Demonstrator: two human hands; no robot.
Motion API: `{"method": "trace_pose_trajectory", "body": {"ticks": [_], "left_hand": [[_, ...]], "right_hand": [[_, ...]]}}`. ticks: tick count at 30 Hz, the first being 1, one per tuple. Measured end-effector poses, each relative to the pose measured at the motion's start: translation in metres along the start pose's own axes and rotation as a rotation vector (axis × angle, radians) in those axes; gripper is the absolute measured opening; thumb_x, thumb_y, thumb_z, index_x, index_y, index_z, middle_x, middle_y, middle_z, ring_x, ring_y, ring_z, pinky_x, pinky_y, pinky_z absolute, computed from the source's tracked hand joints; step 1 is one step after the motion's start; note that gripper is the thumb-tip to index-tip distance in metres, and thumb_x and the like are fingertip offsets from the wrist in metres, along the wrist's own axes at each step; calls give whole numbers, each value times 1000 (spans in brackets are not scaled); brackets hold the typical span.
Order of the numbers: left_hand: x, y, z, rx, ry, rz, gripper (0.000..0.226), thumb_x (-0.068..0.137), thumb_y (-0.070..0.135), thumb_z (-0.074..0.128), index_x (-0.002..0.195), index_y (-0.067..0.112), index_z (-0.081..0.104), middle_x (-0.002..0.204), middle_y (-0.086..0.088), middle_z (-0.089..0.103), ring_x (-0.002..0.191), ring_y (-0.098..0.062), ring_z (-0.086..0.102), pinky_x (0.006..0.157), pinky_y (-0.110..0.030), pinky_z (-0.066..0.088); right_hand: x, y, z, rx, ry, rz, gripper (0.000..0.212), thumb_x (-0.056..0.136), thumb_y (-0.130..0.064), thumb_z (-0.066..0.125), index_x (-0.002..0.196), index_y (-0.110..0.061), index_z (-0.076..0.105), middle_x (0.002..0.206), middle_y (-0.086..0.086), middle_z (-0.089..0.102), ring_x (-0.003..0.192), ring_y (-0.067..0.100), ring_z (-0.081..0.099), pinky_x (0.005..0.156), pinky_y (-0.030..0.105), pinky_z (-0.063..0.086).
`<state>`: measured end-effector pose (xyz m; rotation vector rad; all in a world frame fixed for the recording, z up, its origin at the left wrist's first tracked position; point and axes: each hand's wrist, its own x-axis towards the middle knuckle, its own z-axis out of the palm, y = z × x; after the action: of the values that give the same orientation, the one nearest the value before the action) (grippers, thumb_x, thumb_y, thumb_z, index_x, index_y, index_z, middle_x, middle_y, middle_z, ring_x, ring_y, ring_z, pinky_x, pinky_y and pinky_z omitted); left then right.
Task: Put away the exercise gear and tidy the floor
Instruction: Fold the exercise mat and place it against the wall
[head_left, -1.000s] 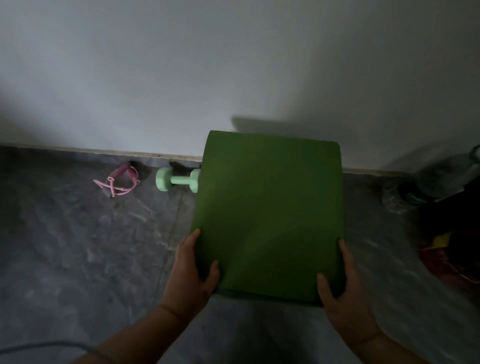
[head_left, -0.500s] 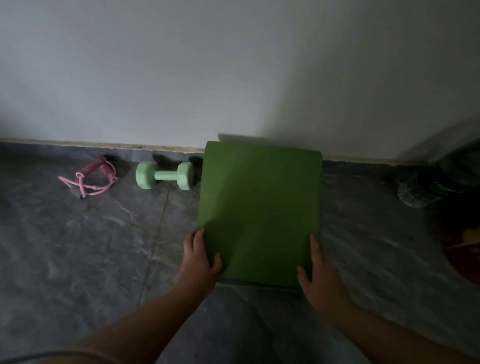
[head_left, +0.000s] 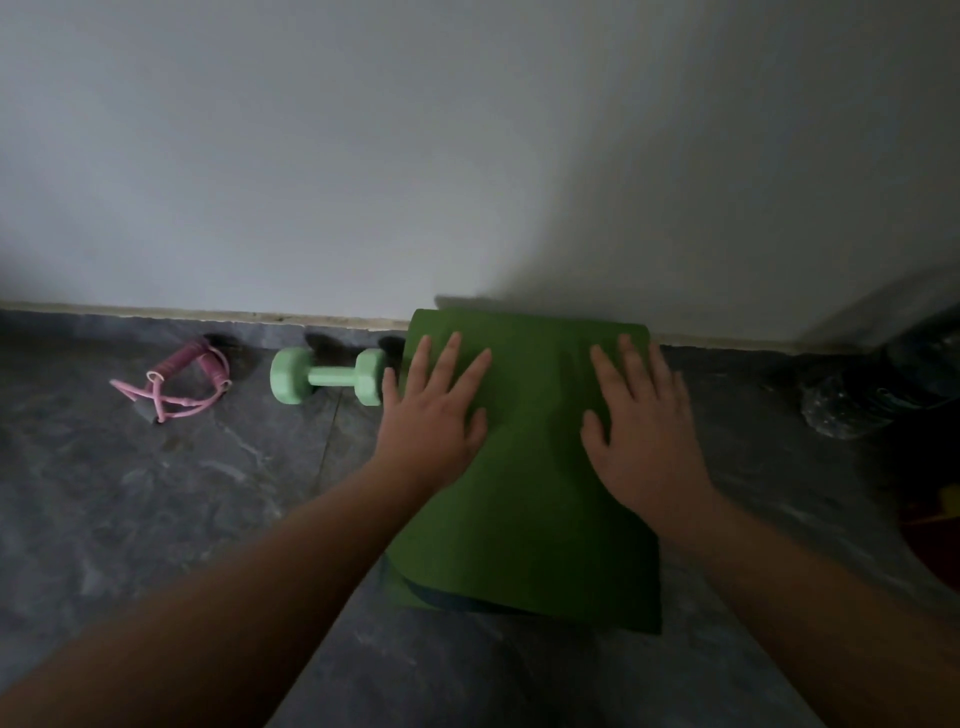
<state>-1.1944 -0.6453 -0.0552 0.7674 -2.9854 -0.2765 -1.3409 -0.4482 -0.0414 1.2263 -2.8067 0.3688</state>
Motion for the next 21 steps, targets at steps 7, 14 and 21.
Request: {"method": "trace_pose_trajectory", "body": {"ticks": [7,14,21], "left_hand": [[30,-10,25,-163,-179,-135,66,93,66,31,150,51,1,163,15,-9,149,-21,-19,109,-71,25],[4,-7,71,-194,-254,-142,67,94,64,35,150,52,0,161,16,-20,145,-23,-24,107,-64,35],[-11,-14,83,-338,-221,-249,71,93,53,51,150,52,7,159,16,-25,149,-32,-12,112,-62,29]], "right_hand": [[31,10,53,-78,-208,84,67,97,-57,20,157,-30,5,165,7,3,151,30,1,118,59,13],[16,35,85,-5,-341,40,71,99,-53,33,156,-33,-4,165,0,-12,150,24,-14,118,53,23],[13,48,108,87,-409,55,70,99,-55,33,156,-34,-2,164,-2,-12,150,24,-13,122,48,10]]}}
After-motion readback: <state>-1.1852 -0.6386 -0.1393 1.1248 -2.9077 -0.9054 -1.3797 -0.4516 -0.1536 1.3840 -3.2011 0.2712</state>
